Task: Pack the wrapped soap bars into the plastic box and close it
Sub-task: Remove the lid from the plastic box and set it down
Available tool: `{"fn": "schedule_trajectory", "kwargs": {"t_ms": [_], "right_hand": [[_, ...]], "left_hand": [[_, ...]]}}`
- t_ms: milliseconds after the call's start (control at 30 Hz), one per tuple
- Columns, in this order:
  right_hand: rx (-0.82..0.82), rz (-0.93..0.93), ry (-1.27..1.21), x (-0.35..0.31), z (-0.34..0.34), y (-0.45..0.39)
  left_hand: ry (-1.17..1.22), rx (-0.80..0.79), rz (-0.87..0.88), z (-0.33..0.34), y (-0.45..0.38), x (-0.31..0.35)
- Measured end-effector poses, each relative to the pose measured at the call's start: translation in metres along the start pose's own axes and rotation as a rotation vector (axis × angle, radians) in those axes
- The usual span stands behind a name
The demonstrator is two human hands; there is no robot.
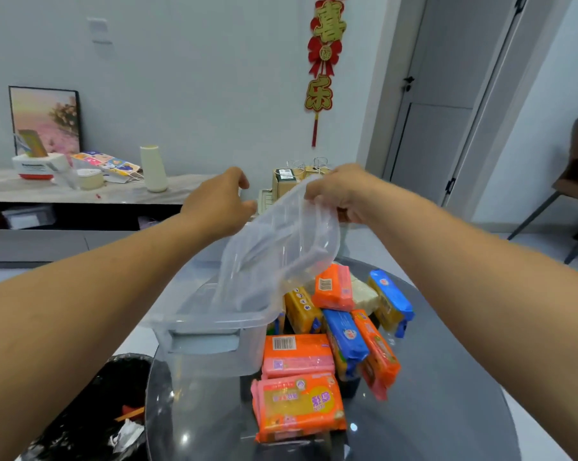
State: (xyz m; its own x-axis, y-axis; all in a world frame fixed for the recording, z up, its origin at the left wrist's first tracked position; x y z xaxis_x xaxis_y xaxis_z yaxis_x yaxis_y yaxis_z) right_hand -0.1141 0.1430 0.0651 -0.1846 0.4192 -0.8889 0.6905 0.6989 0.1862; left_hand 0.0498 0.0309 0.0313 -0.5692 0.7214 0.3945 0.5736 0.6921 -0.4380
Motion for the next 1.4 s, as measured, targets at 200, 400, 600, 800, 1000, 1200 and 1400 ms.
{"fn": "schedule_trajectory", "kwargs": {"t_ms": [200,400,600,800,1000,1200,1400], "right_hand": [[0.164,-0.076,-0.044,-0.015,-0.078,0.039],[0.049,0.078,-0.225,0.029,-0.12,0.047],[-0.03,0.19,-0.32,0.097,-0.141,0.052],[-0.14,0.354,-0.278,0.171,-0.149,0.06],[-0.034,0.363,-0.059,0.222,-0.161,0.068],[0.015,0.192,0.145,0.236,-0.148,0.066],[-0.004,0.309,0.376,0.277,-0.143,0.058]], "left_hand": [[0.06,0.05,0.022,-0.024,0.024,0.031],[0.432,0.017,-0.152,-0.029,0.049,0.057],[0.929,-0.17,-0.415,-0.02,0.078,0.066],[0.637,-0.572,-0.301,-0.003,0.12,0.082],[0.536,-0.685,-0.247,0.036,0.161,0.121],[0.471,-0.818,-0.228,0.093,0.186,0.128],[0.144,-0.692,-0.009,0.117,0.187,0.123]]}}
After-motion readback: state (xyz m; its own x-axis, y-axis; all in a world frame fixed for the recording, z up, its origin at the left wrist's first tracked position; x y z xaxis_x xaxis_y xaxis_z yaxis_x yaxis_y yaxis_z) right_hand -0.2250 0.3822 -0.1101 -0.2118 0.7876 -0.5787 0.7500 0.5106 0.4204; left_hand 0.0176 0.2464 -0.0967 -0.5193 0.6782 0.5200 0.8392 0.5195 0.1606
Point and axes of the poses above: each hand's wrist, its own y-axis away from the middle knuckle, its own z-axis out of the palm, x = y × z, the point moved 2 cm from there along -y, towards the middle knuckle, and after that the axes turned 8 degrees about z, right-handed, at the moved point
